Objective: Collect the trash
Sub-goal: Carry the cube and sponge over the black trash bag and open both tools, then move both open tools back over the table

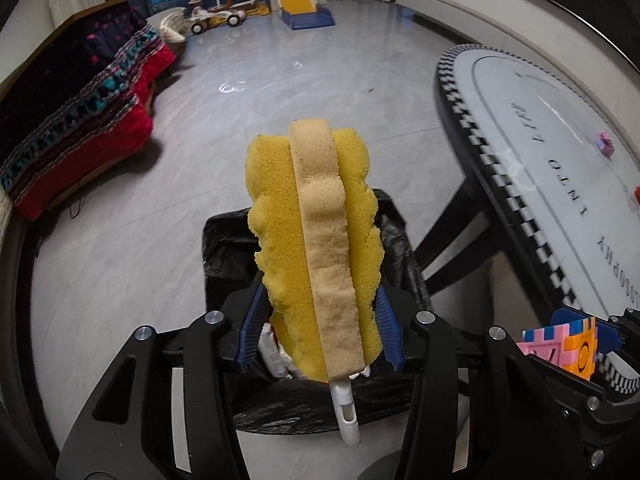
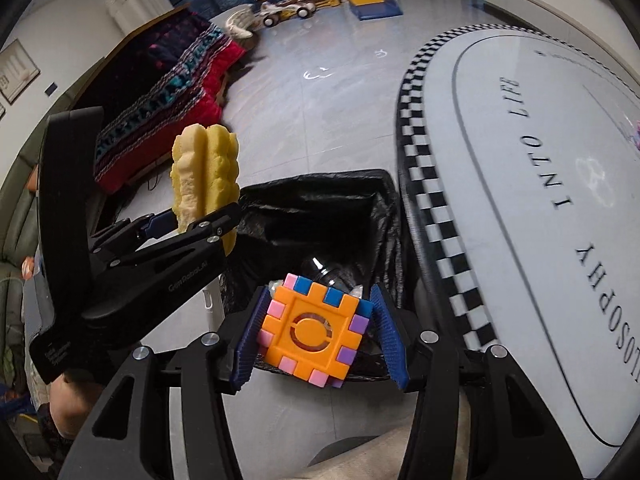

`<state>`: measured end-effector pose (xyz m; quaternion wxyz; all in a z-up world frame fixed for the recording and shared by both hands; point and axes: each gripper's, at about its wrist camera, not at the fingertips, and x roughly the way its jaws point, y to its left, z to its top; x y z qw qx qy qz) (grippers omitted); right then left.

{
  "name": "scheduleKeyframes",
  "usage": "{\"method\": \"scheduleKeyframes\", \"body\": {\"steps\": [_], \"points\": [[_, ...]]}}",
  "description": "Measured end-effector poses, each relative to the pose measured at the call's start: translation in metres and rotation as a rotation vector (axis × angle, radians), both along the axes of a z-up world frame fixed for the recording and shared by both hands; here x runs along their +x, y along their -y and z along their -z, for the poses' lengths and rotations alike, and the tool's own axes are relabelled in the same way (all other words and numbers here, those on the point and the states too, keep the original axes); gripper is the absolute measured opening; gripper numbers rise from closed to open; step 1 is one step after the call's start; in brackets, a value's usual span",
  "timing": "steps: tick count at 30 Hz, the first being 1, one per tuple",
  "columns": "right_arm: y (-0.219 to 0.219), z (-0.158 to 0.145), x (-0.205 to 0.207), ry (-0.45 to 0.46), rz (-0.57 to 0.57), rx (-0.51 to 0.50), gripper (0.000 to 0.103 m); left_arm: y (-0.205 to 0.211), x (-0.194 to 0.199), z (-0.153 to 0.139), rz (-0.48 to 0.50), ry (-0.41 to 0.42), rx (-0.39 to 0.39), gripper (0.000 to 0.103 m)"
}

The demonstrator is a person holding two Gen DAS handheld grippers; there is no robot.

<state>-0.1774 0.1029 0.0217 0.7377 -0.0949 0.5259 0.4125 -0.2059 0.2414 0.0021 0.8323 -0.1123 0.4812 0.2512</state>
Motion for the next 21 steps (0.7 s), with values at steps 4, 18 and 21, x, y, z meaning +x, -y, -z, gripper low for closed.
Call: {"method": "scheduleKeyframes", "body": {"steps": [4, 18, 21], "points": [[-0.018, 0.014, -0.01, 0.01, -0.024, -0.041, 0.069, -0.028, -0.013, 0.009, -0.112, -0.038, 0.013, 0.097], [-0.001, 0.014, -0.003, -0.022, 0.015, -0.007, 0.069, -0.034, -0.02, 0.009, -0.111, -0.027, -0.028, 0.097], [0.008, 0.009, 0.004, -0.021, 0.035, 0.01, 0.069, -0.025, -0.013, 0.0, -0.079, -0.007, -0.021, 0.097]]}}
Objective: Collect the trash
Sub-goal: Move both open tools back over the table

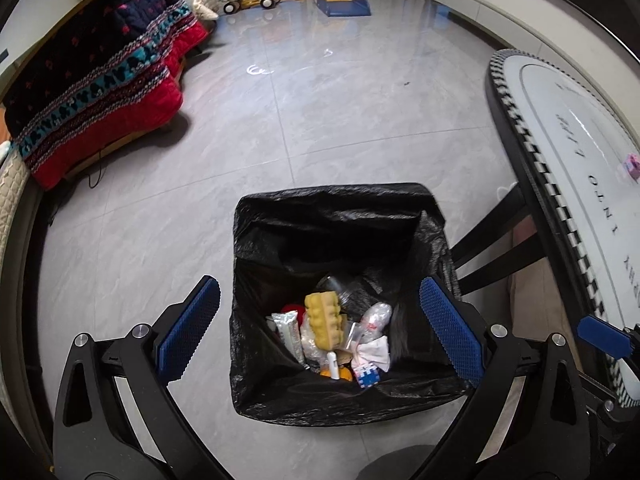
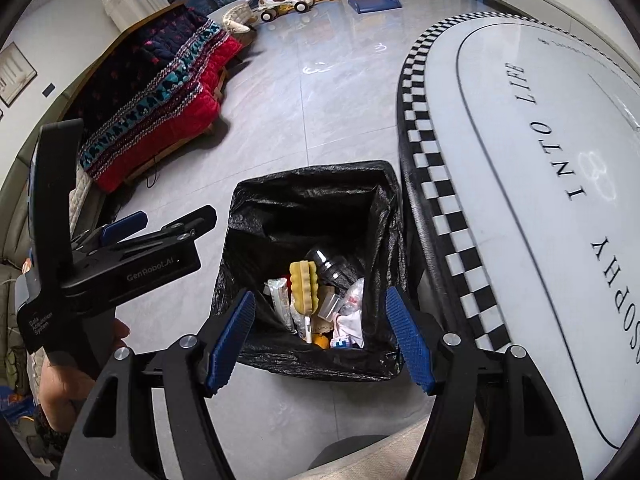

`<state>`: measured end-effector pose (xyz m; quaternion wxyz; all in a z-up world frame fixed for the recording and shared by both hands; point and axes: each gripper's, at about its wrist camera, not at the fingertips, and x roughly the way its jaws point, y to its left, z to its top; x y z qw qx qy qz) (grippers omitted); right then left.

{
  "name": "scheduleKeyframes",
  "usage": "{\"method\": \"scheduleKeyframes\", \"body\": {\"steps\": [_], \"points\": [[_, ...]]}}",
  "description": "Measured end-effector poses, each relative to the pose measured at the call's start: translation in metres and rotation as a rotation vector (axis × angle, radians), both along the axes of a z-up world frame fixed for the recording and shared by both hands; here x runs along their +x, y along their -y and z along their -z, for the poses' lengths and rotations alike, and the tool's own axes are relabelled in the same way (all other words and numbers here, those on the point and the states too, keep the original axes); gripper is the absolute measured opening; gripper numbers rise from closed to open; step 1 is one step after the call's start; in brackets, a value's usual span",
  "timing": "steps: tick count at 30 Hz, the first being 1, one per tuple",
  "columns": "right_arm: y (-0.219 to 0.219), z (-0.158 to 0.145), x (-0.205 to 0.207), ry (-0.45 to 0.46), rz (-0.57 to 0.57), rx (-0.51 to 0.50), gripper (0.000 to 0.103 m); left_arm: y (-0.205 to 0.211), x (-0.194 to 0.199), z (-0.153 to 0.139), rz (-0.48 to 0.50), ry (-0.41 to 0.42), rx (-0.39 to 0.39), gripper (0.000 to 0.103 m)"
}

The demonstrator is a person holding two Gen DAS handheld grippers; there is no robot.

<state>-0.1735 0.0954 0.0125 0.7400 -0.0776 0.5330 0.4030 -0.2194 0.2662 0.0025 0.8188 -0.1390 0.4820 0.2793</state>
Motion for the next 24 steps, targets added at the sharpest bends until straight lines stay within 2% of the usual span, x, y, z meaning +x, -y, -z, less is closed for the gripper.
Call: {"method": "scheduleKeyframes", "body": {"steps": [13, 24], "points": [[0.063, -0.02, 0.052, 0.008, 0.134, 0.045, 0.069, 0.068, 0.068, -0.041, 0.171, 0.082, -0.014, 0.097], [0.153, -0.031, 0.12, 0.035, 0.314, 0.036, 0.069, 0.159, 0.154, -0.057, 0.361, 0.077, -0.013, 0.097]]}}
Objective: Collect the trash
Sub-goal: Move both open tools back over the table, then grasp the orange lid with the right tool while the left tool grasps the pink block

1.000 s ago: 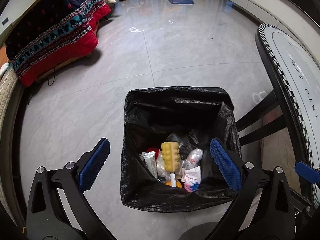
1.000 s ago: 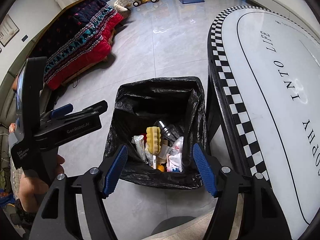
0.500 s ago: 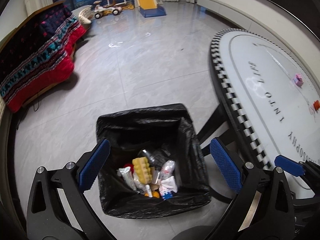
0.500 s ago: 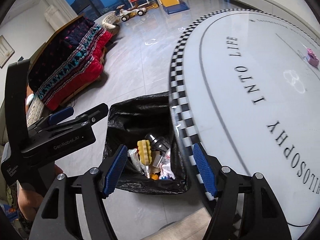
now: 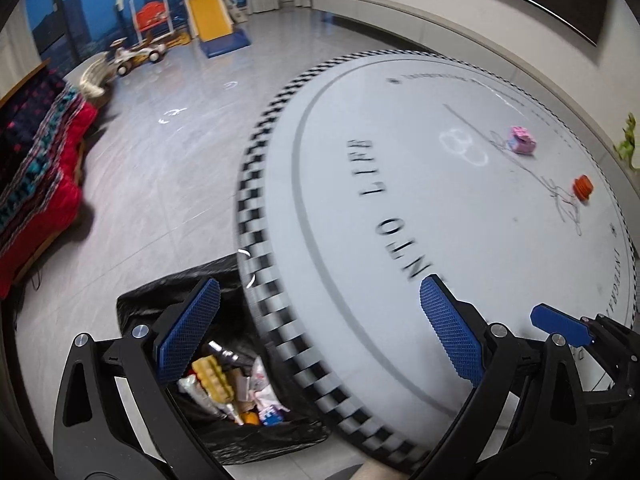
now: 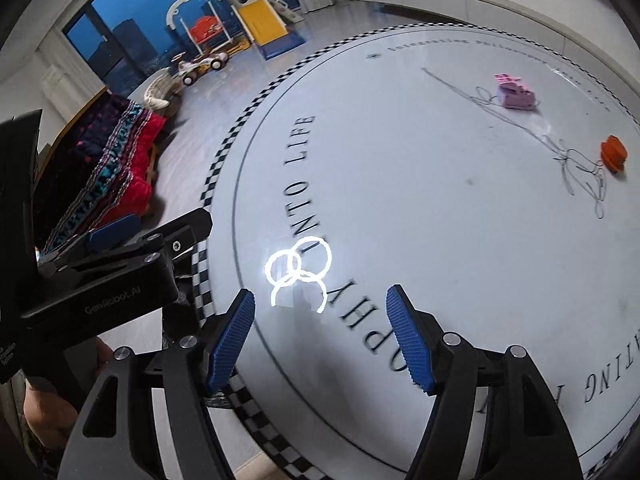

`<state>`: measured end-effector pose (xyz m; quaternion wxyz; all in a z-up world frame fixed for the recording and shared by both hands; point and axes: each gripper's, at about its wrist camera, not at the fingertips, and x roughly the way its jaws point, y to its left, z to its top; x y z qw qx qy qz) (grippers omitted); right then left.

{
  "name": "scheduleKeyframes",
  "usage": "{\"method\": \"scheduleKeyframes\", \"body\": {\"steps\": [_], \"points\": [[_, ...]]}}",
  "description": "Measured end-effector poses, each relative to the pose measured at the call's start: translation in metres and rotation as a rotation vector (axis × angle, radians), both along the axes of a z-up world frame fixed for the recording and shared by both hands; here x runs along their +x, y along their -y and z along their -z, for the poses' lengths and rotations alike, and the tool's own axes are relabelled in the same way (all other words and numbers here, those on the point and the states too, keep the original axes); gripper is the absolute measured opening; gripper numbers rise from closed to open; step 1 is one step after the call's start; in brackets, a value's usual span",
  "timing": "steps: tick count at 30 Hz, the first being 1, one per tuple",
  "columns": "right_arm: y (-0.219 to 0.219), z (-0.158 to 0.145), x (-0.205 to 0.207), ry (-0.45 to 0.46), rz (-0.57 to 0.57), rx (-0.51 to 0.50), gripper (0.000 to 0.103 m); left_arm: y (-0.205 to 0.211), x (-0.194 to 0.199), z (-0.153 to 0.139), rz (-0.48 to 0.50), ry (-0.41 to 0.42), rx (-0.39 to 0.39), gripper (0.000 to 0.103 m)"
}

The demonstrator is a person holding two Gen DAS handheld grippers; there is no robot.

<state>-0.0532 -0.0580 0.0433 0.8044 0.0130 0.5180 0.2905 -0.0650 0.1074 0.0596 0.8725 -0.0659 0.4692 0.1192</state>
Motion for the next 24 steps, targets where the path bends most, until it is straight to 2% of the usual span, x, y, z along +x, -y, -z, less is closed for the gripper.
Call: {"method": "scheduleKeyframes", "body": {"steps": [12, 24], "points": [[0.088, 0.002, 0.07, -0.001, 0.187, -0.028, 0.069, 0.096, 0.086, -0.005, 0.179, -0.017, 0.006, 0.097], [0.166, 0.021, 0.153, -0.025, 0.383, -0.074, 0.069, 0.156, 0.179, 0.011, 0.239, -0.064, -0.034, 0.097]]}}
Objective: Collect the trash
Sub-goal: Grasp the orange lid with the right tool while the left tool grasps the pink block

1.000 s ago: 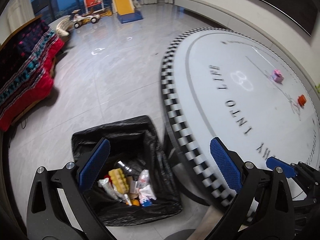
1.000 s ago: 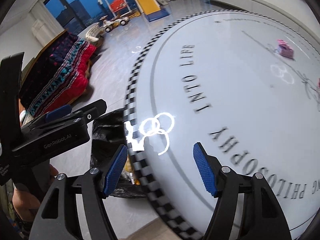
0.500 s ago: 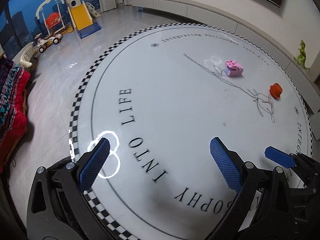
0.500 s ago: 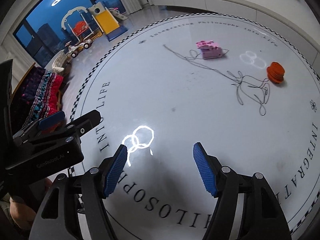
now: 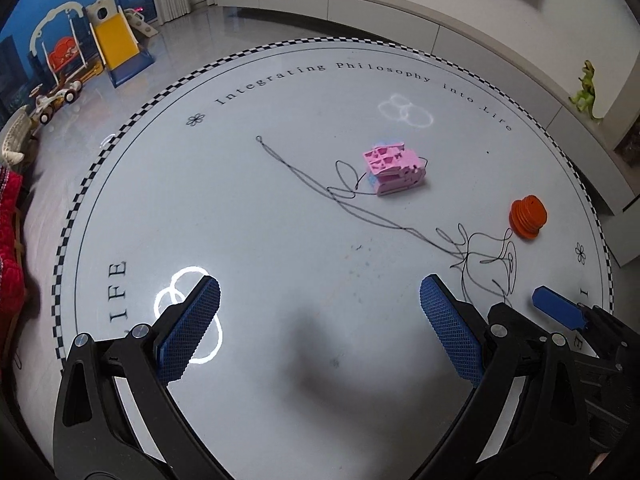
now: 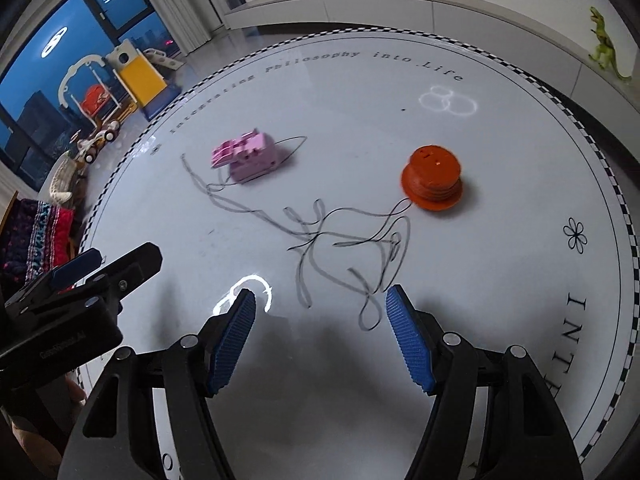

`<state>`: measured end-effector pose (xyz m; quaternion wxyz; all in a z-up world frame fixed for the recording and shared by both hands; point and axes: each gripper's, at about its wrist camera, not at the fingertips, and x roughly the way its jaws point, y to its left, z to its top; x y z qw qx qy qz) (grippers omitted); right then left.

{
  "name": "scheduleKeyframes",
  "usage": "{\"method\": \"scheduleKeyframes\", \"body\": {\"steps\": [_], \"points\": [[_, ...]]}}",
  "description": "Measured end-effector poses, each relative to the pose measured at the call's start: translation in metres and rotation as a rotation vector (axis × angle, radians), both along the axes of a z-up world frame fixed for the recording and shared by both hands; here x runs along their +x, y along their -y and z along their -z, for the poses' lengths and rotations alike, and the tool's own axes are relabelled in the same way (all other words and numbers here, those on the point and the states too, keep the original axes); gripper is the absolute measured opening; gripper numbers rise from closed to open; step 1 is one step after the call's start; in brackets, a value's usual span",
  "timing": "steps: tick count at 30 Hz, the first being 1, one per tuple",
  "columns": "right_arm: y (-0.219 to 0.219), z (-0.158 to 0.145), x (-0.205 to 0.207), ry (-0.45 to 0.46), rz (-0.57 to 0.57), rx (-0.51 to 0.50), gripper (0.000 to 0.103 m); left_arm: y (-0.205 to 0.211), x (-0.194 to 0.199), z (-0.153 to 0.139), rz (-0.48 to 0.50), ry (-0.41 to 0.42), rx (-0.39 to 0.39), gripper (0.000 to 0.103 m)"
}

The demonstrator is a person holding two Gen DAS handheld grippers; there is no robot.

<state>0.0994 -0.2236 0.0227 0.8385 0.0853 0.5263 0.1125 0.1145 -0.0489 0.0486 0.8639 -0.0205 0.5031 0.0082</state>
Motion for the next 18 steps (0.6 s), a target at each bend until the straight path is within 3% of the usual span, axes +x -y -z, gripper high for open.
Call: {"method": "scheduleKeyframes", "body": {"steps": [13, 16, 18], "points": [[0.045, 0.012, 0.068, -0.029, 0.166, -0.045, 0.069, 0.035, 0.078, 0.024, 0.023, -0.065, -0.037, 0.097], [0.046, 0.016, 0.078, -0.042, 0.17, -0.056, 0.06, 0.041, 0.088, 0.029, 0.029, -0.077, -0.035, 0.097], [0.046, 0.016, 0.083, -0.035, 0.184, -0.073, 0.049, 0.04, 0.091, 0.033, 0.027, -0.082, -0.033, 0.097]]}}
